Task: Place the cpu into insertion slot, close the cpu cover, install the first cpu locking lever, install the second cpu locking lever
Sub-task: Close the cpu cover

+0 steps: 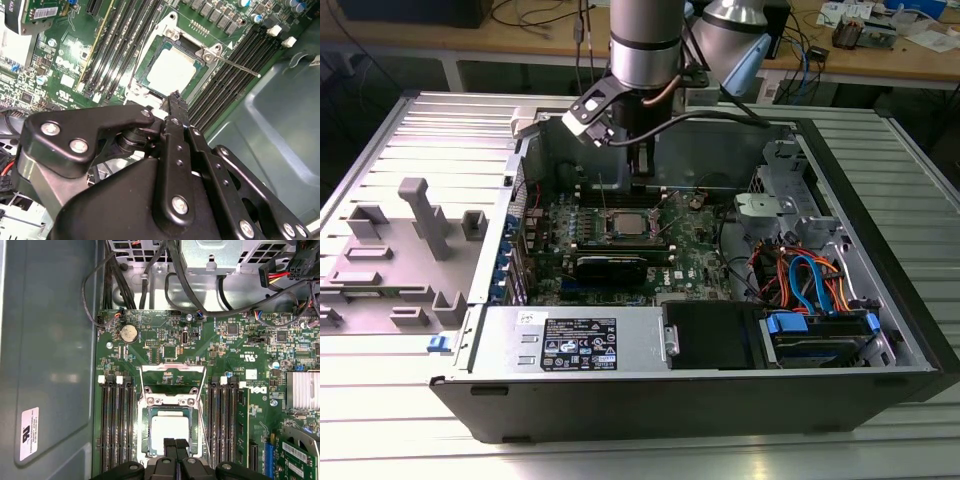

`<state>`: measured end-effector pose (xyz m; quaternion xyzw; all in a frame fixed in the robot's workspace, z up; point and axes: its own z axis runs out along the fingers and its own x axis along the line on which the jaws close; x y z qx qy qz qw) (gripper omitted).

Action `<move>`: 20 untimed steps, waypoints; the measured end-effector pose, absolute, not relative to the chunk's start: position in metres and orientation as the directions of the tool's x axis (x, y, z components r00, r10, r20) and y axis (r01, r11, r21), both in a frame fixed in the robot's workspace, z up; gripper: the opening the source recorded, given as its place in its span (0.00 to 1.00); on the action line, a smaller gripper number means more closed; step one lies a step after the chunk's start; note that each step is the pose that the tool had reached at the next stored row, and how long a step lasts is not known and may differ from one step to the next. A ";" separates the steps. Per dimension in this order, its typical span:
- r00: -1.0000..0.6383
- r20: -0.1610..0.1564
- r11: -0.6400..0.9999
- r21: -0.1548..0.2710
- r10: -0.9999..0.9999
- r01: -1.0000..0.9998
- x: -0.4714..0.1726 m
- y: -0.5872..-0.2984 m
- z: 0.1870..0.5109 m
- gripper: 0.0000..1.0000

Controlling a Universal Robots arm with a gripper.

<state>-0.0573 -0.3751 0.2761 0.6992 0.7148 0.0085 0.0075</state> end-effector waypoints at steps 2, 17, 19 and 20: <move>-0.022 0.001 0.022 0.023 1.000 0.999 -0.057 -0.375 0.282 0.11; -0.022 0.001 0.022 0.023 1.000 0.999 0.010 -0.373 0.275 0.11; -0.023 0.001 0.022 0.023 1.000 0.999 0.013 -0.373 0.274 0.11; -0.023 0.001 0.023 0.023 1.000 0.999 0.013 -0.373 0.274 0.11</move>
